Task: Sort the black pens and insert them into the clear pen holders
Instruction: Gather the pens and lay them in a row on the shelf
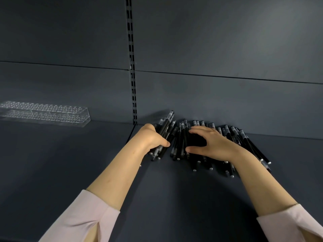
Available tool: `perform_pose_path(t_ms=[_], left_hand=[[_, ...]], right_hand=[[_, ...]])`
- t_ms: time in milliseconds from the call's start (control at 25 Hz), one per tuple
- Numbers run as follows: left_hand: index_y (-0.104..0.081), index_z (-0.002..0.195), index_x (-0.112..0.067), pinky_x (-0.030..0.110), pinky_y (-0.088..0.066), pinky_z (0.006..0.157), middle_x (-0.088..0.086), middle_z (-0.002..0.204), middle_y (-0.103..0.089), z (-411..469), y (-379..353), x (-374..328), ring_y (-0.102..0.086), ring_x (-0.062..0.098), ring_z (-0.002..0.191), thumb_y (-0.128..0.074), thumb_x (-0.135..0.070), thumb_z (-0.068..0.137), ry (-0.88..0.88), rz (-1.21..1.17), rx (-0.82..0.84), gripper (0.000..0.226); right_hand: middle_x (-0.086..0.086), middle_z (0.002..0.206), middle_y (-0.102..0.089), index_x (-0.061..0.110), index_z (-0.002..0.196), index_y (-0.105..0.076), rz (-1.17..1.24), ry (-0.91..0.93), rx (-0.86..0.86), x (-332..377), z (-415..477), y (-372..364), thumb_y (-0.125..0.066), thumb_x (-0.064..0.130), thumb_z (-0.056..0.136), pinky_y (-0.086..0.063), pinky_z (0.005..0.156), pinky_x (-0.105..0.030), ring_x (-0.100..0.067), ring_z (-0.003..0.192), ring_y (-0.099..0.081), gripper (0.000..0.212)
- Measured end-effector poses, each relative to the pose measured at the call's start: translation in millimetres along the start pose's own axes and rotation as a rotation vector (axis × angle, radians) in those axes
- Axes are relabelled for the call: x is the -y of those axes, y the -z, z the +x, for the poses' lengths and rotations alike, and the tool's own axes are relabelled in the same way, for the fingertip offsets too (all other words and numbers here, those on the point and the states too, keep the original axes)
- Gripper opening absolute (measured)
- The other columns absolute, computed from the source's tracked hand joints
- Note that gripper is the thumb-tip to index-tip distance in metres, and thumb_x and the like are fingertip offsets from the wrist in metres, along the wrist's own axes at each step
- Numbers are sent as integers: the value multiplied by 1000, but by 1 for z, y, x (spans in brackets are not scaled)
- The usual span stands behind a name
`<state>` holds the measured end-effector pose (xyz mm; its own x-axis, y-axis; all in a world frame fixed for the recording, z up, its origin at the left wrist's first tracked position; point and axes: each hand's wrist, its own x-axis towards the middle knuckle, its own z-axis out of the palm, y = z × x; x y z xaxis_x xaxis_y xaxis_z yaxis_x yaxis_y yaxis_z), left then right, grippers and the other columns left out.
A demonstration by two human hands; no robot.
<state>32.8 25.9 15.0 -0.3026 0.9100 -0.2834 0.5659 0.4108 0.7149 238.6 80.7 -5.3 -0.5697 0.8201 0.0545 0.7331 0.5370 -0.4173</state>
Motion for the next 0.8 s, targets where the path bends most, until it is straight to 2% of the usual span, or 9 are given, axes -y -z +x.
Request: perform_pose_path(t_ms=[80, 160, 240, 360, 520, 600, 680, 760, 800], left_hand=[[-50, 109, -10, 29, -42, 75, 6, 119, -55, 1, 0, 3, -53, 17, 91, -80, -23, 78, 0, -36, -11, 45], [-45, 101, -12, 30, -40, 73, 2, 108, -51, 1, 1, 6, -48, 16, 88, -79, -24, 79, 13, -75, -13, 42], [-45, 112, -10, 32, -40, 77, 2, 112, -46, 2, 3, 9, -45, 19, 97, -77, -24, 81, 30, -112, -7, 47], [-41, 135, -9, 33, -40, 83, 8, 136, -46, 6, 9, 13, -46, 23, 112, -76, -23, 81, 64, -172, 1, 66], [-31, 144, -8, 40, -38, 103, 12, 151, -34, 3, 13, 11, -36, 29, 137, -76, -23, 83, 75, -251, 12, 77], [-30, 144, -6, 42, -33, 109, 12, 153, -32, -3, 18, 7, -32, 29, 140, -76, -23, 83, 69, -325, 1, 78], [-31, 144, -7, 44, -30, 112, 12, 154, -31, -12, 25, 6, -31, 30, 141, -82, -27, 76, 51, -419, 5, 88], [-42, 139, -10, 46, -42, 106, 14, 146, -46, -25, 35, 13, -47, 31, 131, -93, -36, 52, 42, -502, 28, 104], [-49, 133, -9, 43, -52, 94, 13, 134, -59, -32, 40, 18, -59, 29, 119, -95, -35, 49, 48, -558, 28, 99]], right_hand=[[16, 155, -25, 30, 146, -36, -11, -7, 7, 1, 0, 0, -64, 60, 79, -17, 118, -34, -10, 144, -16, 78], [16, 155, -25, 31, 146, -36, -13, -12, 12, 0, 0, 0, -63, 62, 79, -17, 119, -38, -10, 144, -15, 79], [16, 156, -24, 31, 146, -36, -17, -15, 15, 0, 1, -1, -62, 63, 78, -17, 119, -40, -10, 145, -15, 79], [16, 156, -23, 31, 146, -36, -32, -17, 18, -1, 1, 0, -61, 64, 79, -16, 119, -42, -10, 145, -14, 79], [14, 154, -29, 29, 144, -40, -10, -9, 5, 1, 1, -1, -61, 63, 80, -19, 119, -43, -11, 145, -17, 75], [11, 149, -37, 29, 141, -44, 62, 8, -55, 4, -1, 0, -60, 59, 82, -24, 117, -39, -12, 142, -26, 68], [8, 140, -47, 25, 137, -50, 148, 35, -159, 10, -3, 3, -60, 48, 88, -29, 109, -25, -10, 134, -37, 54], [8, 124, -58, 21, 128, -58, 278, 46, -259, 23, -4, 5, -60, 36, 92, -34, 95, -15, -8, 122, -49, 39], [8, 115, -63, 20, 122, -62, 381, 38, -282, 31, -4, 5, -60, 31, 93, -38, 89, -12, -8, 114, -55, 30]])
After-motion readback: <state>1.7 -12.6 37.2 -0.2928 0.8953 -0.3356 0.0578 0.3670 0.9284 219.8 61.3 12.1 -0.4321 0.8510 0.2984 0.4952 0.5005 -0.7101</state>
